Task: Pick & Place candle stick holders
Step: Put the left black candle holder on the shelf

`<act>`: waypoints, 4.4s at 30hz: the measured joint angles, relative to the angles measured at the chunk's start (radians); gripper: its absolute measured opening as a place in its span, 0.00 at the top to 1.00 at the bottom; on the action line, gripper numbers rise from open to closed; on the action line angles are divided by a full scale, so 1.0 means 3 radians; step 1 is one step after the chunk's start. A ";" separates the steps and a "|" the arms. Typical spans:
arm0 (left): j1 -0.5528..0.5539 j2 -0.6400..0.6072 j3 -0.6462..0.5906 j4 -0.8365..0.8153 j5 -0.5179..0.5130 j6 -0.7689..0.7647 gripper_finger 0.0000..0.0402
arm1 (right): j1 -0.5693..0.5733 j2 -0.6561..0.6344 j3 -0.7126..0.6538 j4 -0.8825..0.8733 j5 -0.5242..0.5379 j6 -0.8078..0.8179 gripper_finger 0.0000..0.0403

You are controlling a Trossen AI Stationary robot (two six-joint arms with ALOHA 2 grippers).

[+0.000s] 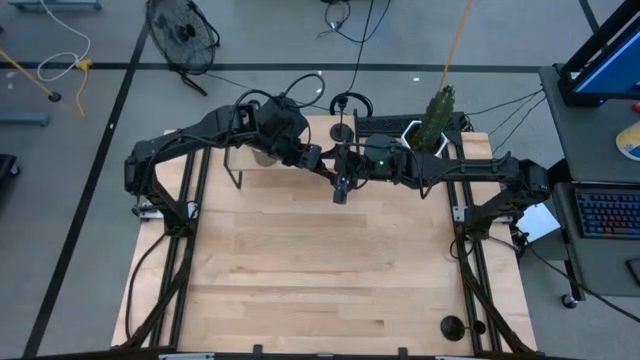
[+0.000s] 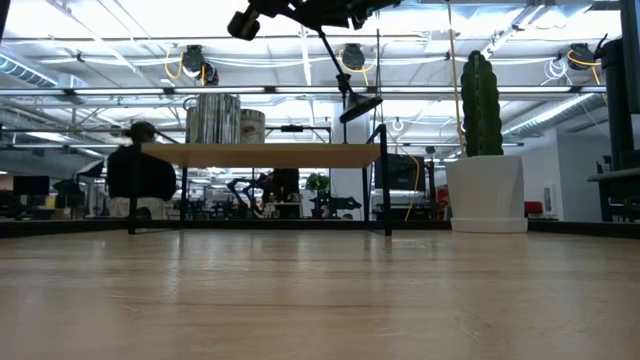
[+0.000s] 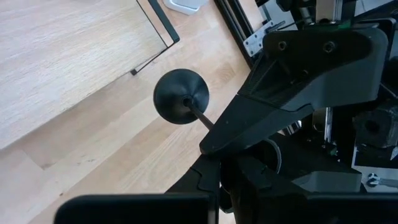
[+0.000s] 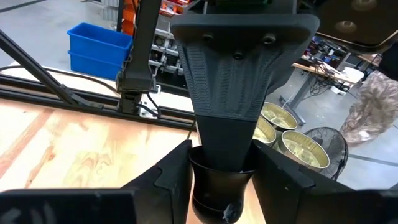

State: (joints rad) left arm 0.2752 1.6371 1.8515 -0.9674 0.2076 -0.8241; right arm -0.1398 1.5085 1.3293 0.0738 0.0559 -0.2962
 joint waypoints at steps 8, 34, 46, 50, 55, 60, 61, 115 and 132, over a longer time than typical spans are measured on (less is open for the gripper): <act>-0.0001 0.0000 0.0000 0.0004 -0.0026 0.0007 0.95 | -0.0004 0.0000 0.0000 -0.0001 0.0010 0.0060 0.67; 0.0000 -0.0098 0.0006 0.0049 -0.0169 0.0110 0.54 | -0.0011 0.0004 -0.0003 -0.0148 0.0198 0.0078 0.67; 0.0018 -0.0435 0.0003 -0.0033 -0.0522 0.0233 0.49 | -0.0123 -0.0190 -0.0005 -0.0102 0.0342 0.0195 0.67; 0.0017 -0.0521 0.0003 -0.0101 -0.0713 0.0374 0.49 | -0.0151 -0.0209 -0.0005 -0.0038 0.0338 0.0309 0.67; 0.0017 -0.0574 0.0003 -0.0123 -0.0885 0.0649 0.49 | -0.0170 -0.0220 -0.0004 0.0149 0.0337 0.0338 0.67; 0.0025 -0.0604 0.0001 -0.0098 -0.0901 0.1070 0.49 | -0.0225 -0.0219 -0.0004 0.0295 0.0333 0.0422 0.67; 0.0025 -0.0604 0.0001 -0.0104 -0.0901 0.1136 0.49 | -0.0245 -0.0219 -0.0003 0.0302 0.0332 0.0433 0.67; 0.0045 -0.0847 -0.0019 -0.0536 -0.1018 0.1934 0.49 | -0.0619 0.0100 -0.0001 0.1326 -0.0525 0.0665 0.67; 0.0045 -0.2190 -0.1523 0.0529 -0.0977 0.1926 0.49 | -0.0633 0.0365 -0.0006 0.1521 -0.0429 0.0580 0.67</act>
State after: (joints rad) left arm 0.2886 0.9802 1.3945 -0.8088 -0.0856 -0.2463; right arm -0.3297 1.6179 1.3273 0.5302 -0.0728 -0.1223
